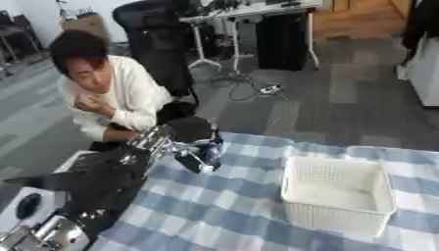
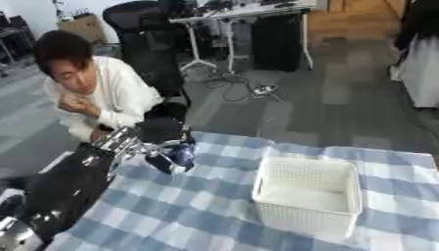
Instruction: Pick up objects on the table and place them in the box.
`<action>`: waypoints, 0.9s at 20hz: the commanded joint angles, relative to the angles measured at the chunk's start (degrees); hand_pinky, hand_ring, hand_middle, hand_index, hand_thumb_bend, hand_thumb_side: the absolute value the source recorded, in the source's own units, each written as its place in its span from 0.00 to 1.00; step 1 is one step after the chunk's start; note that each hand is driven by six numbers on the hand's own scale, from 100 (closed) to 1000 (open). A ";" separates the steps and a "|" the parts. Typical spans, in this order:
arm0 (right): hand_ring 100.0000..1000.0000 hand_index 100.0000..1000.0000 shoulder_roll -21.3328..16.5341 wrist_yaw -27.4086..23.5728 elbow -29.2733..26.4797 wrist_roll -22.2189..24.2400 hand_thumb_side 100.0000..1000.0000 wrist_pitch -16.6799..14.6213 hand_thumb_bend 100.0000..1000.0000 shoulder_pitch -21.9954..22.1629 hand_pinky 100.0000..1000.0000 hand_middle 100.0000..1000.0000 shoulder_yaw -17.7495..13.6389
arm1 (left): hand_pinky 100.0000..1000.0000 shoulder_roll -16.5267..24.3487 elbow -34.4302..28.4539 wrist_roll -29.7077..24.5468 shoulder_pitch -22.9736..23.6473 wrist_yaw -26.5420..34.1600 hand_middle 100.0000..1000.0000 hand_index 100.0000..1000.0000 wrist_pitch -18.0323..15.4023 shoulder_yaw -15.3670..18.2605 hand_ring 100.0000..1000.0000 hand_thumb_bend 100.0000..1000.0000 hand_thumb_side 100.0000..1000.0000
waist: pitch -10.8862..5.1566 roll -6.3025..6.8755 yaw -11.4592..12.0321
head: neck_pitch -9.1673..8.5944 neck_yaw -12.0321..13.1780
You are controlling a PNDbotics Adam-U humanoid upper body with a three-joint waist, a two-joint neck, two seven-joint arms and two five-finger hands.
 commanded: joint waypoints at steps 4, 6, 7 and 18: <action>0.48 0.62 0.50 -0.79 -0.92 0.67 1.00 -0.30 0.15 -1.50 0.48 0.54 0.42 | 0.00 -2.17 0.08 -1.72 -4.71 2.31 0.00 0.09 -1.41 -0.78 0.00 0.00 0.25 | -0.88 0.15 -0.96 | -1.30 0.26; 0.48 0.62 0.84 -1.06 -0.92 0.88 1.00 -0.38 0.15 -1.80 0.48 0.54 0.63 | 0.00 -3.58 0.74 -1.54 -5.86 2.29 0.00 0.08 -1.85 -0.77 0.00 0.00 0.25 | -0.84 0.29 -1.38 | -1.86 0.33; 0.48 0.62 0.97 -1.19 -0.92 1.00 1.00 -0.41 0.15 -1.92 0.48 0.54 0.72 | 0.00 -4.11 1.05 -1.33 -6.29 2.22 0.00 0.08 -2.06 -0.74 0.00 0.00 0.25 | -0.83 0.33 -1.53 | -2.07 0.36; 0.48 0.62 2.52 -2.77 -0.92 2.71 1.00 -1.22 0.15 -3.72 0.48 0.54 2.35 | 0.00 -9.92 3.35 2.59 -9.23 -1.92 0.01 0.10 -3.69 -0.45 0.00 0.00 0.41 | -0.42 1.04 -3.59 | -4.05 1.58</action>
